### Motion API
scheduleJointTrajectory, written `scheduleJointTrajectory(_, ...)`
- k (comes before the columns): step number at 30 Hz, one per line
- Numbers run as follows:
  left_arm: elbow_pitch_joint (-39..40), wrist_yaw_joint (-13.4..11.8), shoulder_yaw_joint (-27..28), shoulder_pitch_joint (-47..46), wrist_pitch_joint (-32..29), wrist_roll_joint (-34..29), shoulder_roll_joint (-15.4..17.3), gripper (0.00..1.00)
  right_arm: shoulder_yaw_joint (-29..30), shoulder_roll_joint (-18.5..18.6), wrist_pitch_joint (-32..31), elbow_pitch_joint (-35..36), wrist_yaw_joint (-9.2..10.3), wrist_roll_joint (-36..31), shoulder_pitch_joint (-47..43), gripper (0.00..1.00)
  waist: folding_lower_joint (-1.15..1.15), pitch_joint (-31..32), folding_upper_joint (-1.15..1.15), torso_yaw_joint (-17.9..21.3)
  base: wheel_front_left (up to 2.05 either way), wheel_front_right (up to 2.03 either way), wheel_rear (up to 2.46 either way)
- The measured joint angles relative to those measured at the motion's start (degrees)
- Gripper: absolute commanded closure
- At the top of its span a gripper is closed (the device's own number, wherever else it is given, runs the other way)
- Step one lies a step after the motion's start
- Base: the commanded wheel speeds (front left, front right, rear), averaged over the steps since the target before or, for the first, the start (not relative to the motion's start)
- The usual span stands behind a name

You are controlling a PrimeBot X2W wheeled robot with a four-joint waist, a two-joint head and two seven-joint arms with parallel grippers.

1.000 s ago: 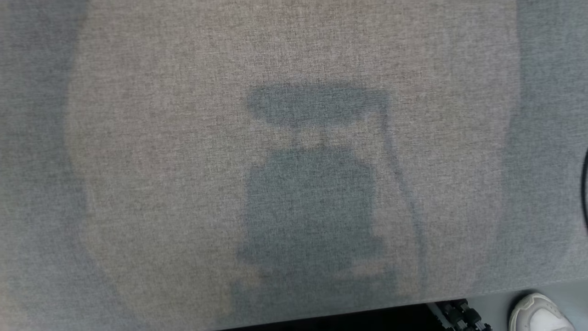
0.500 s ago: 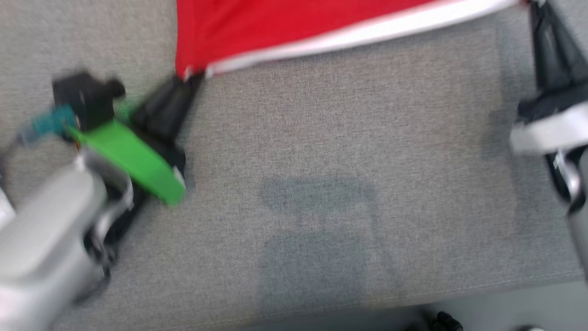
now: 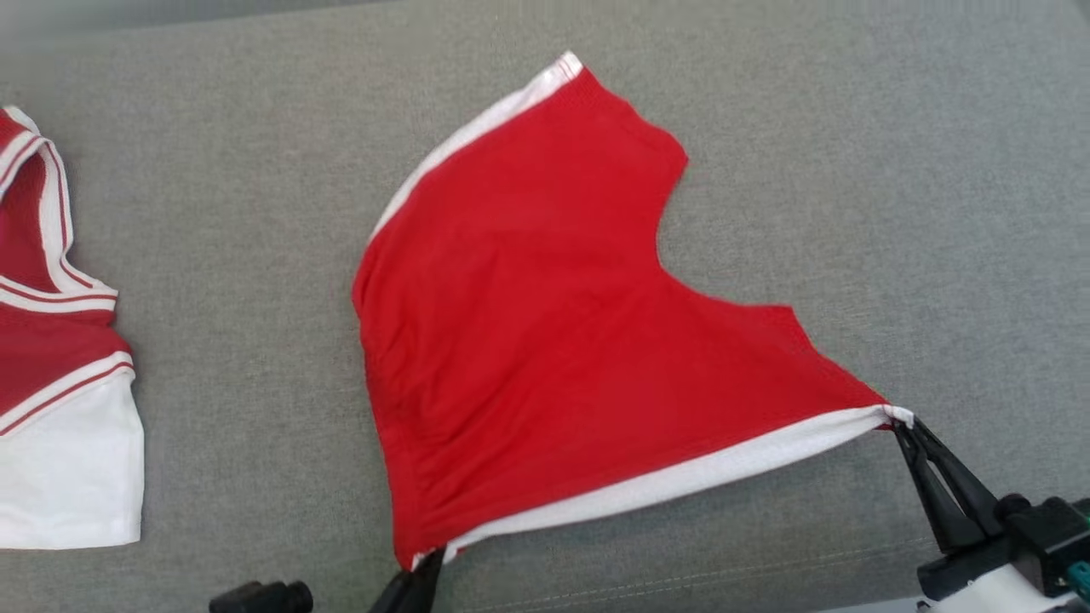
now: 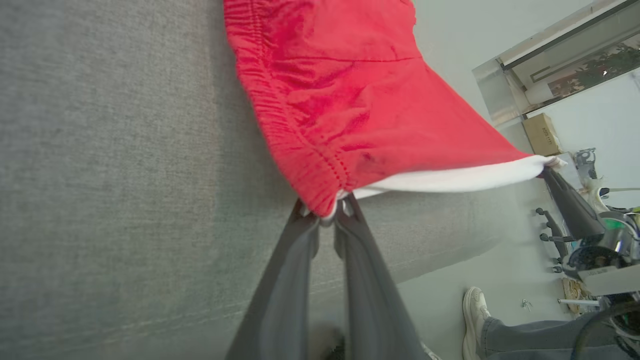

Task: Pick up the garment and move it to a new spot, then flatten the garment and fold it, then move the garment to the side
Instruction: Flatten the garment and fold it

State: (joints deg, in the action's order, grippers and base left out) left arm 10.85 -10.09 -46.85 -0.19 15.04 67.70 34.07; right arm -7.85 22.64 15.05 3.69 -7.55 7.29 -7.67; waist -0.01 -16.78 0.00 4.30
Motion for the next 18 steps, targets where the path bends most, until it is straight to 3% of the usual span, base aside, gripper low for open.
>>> scheduleJointTrajectory(4,1.94,0.16,0.77,3.96,-0.01,-2.43,-3.45,1.00,3.83,-0.68,-0.18,2.24,0.00,1.32,-2.53,1.00,0.00,3.94,0.00,-0.23,0.00,0.00,0.00)
scheduleJointTrajectory(7,2.72,2.81,0.74,2.65,-0.83,-0.34,-5.97,1.00,3.59,-0.45,-1.71,2.31,0.01,2.26,0.55,1.00,0.00,5.30,0.00,-1.13,0.00,0.00,0.00)
scheduleJointTrajectory(16,-1.40,2.97,7.64,-14.95,-7.56,6.27,-11.62,1.00,-3.55,3.61,-5.38,-5.65,0.01,5.00,25.59,1.00,0.00,1.52,0.00,-2.88,0.00,0.00,0.00)
scheduleJointTrajectory(18,-4.38,2.43,8.25,-20.73,-8.18,4.08,-11.73,1.00,-6.39,4.87,-5.89,-8.67,0.01,5.63,32.01,1.00,0.00,-0.39,0.00,-3.31,0.00,0.00,0.00)
